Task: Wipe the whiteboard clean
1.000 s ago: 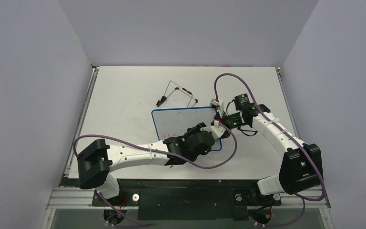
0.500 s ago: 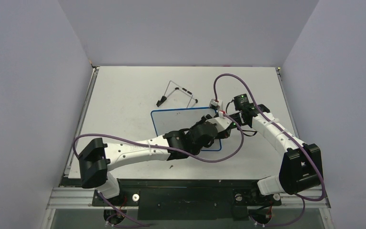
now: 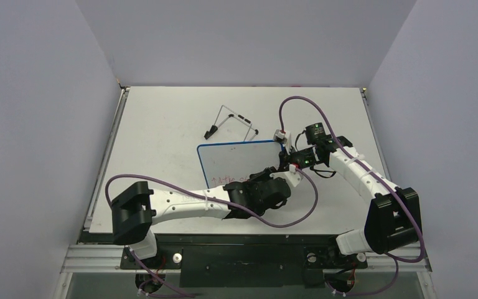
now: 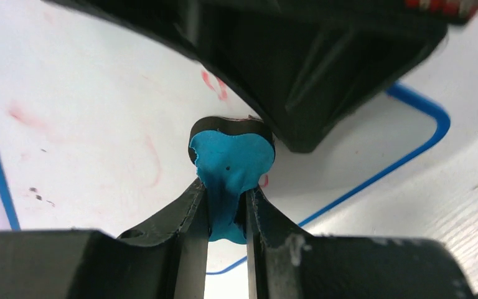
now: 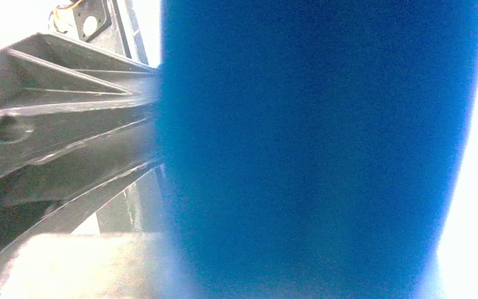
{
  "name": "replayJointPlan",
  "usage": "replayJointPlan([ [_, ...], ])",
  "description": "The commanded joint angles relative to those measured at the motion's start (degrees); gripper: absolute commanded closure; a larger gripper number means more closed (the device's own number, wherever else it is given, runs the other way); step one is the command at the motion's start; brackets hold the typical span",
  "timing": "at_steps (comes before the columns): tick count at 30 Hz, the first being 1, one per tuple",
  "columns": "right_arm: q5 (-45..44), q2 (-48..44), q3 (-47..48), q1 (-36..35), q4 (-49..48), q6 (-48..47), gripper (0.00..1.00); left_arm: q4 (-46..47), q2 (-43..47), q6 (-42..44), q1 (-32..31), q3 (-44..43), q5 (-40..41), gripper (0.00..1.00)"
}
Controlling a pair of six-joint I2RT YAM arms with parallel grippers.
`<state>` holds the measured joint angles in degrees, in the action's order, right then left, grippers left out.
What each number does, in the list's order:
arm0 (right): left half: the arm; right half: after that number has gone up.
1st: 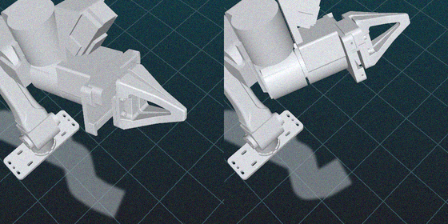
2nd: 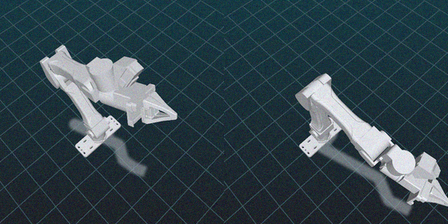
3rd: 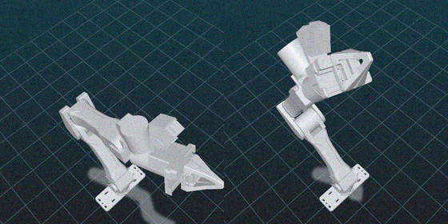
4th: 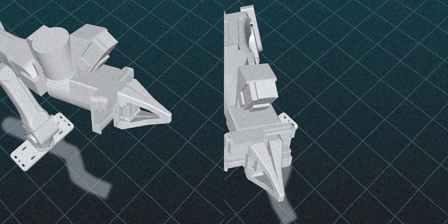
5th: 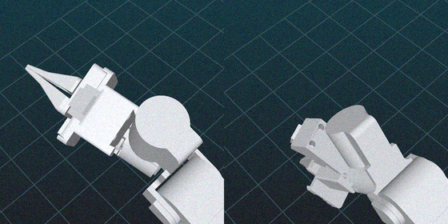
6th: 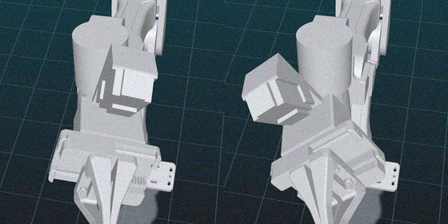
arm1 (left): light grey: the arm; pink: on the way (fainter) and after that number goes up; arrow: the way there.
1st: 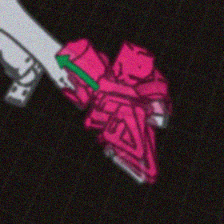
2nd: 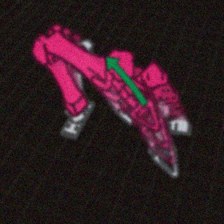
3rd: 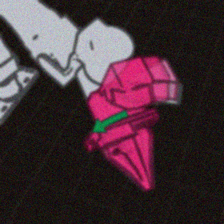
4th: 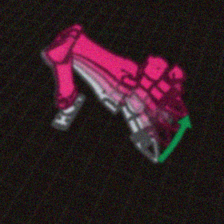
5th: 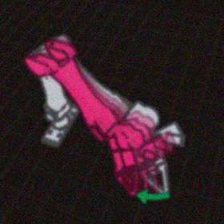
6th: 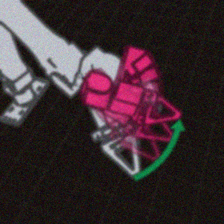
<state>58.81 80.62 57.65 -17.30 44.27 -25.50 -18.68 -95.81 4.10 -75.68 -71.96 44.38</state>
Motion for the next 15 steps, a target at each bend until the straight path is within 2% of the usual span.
replayJointPlan([
  [1, -3.40, -1.48, -0.07, -0.72, 2.04, -1.94, 1.00, -3.81, 1.05, -1.37, 0.14, 1.17, 1.62, 1.00],
  [8, -3.44, -1.49, -0.10, -0.68, 2.02, -2.01, 1.00, -2.59, 2.19, 1.90, 1.56, -2.12, 2.44, 1.00],
  [15, -3.43, -1.54, -0.12, -0.76, 1.99, -2.01, 1.00, 3.39, 3.58, 3.39, 3.70, -7.06, -3.54, 1.00],
])
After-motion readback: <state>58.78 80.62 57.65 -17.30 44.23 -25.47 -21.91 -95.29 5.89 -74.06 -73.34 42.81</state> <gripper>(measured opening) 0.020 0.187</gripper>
